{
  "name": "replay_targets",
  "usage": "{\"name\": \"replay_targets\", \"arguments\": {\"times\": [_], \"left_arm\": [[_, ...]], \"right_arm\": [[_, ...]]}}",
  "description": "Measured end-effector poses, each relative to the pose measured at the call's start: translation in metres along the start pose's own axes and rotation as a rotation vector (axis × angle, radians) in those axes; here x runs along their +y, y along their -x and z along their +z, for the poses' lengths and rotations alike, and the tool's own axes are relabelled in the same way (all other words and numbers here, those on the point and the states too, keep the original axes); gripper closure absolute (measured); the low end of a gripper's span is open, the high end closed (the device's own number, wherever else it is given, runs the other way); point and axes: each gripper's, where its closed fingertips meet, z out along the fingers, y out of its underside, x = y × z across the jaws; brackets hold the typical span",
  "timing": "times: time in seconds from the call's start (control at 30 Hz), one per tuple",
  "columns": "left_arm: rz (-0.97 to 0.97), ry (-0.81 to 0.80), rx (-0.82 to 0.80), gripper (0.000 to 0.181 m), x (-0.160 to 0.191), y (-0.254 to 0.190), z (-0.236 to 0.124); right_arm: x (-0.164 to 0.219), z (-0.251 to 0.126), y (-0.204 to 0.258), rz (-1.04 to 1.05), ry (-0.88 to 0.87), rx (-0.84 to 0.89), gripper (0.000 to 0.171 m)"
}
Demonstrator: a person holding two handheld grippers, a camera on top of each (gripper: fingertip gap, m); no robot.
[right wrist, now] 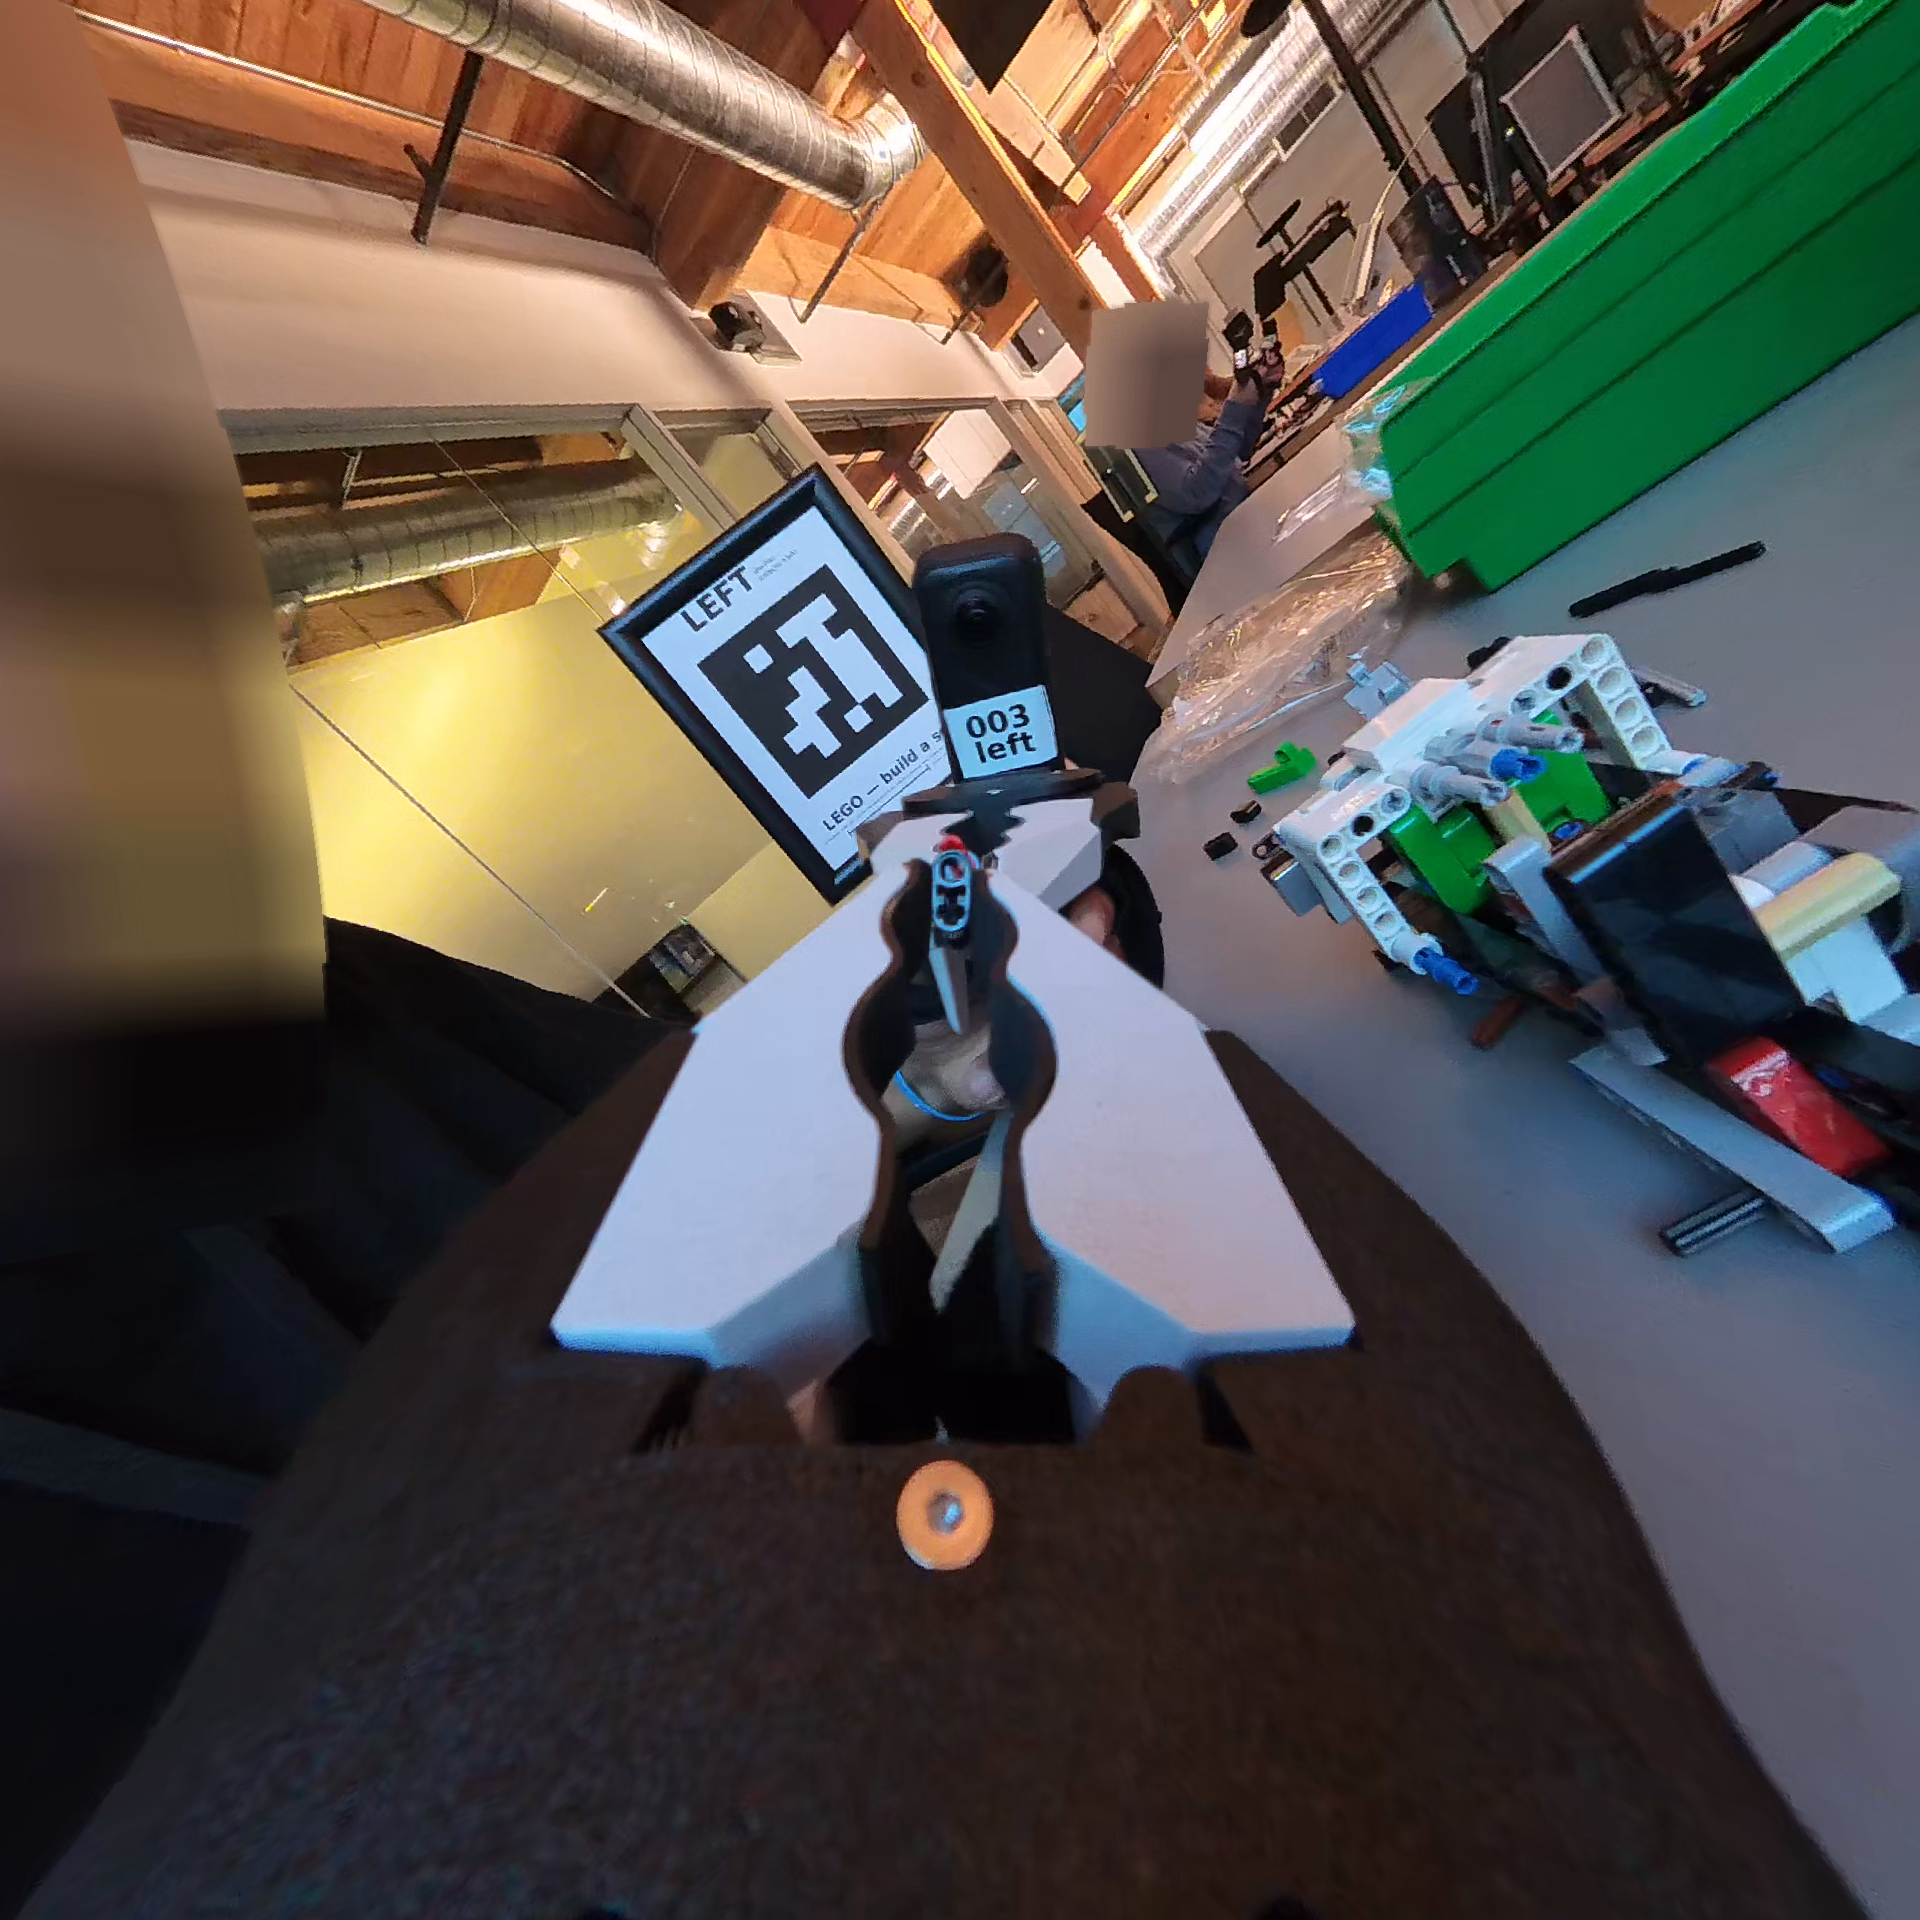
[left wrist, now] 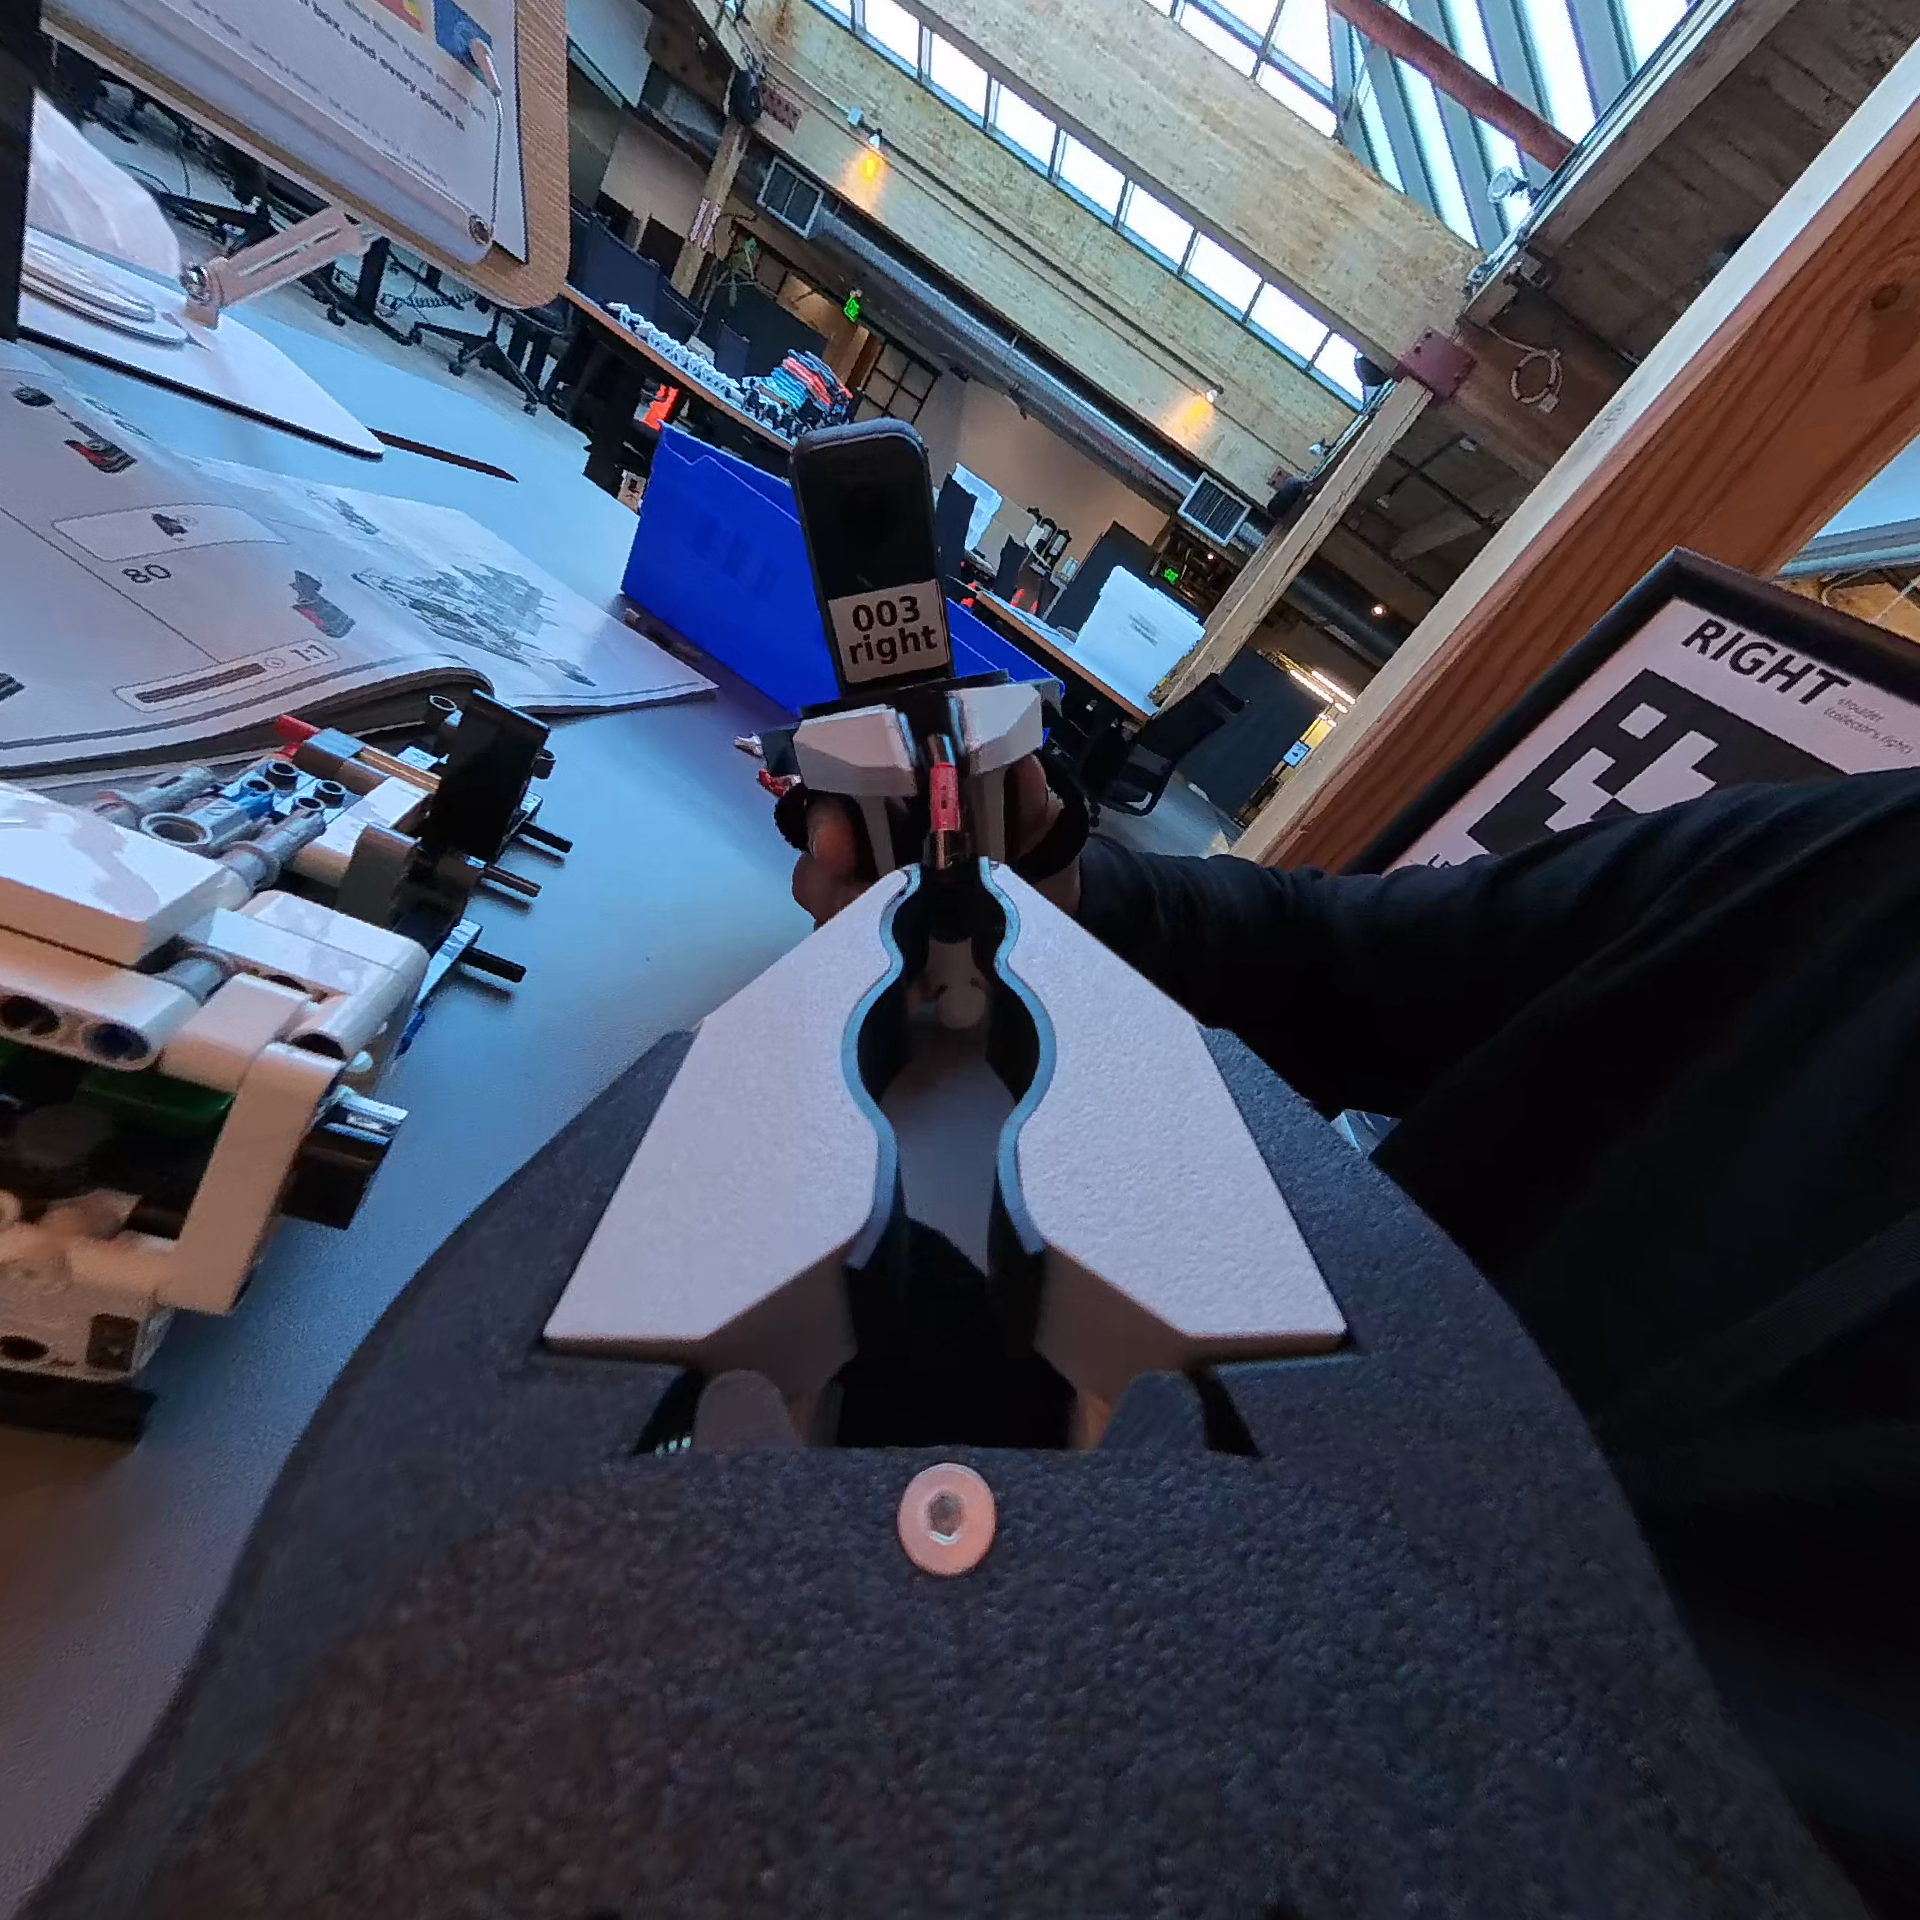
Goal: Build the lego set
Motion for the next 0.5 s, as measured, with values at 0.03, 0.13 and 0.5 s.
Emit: {"name": "replay_targets", "arguments": {"times": [0.03, 0.13, 0.5], "left_arm": [[0.0, 0.0, -0.002, 0.176, 0.0, 0.0, 0.0], [-0.005, -0.005, -0.015, 0.176, -0.001, 0.003, 0.0], [-0.013, -0.08, 0.028, 0.176, -0.01, -0.003, -0.005]], "right_arm": [[0.001, 0.001, 0.001, 0.001, 0.002, -0.001, 0.165], [0.0, 0.001, -0.002, -0.01, -0.015, 0.021, 0.166], [-0.006, 0.008, 0.004, -0.082, -0.143, 0.043, 0.165]]}}
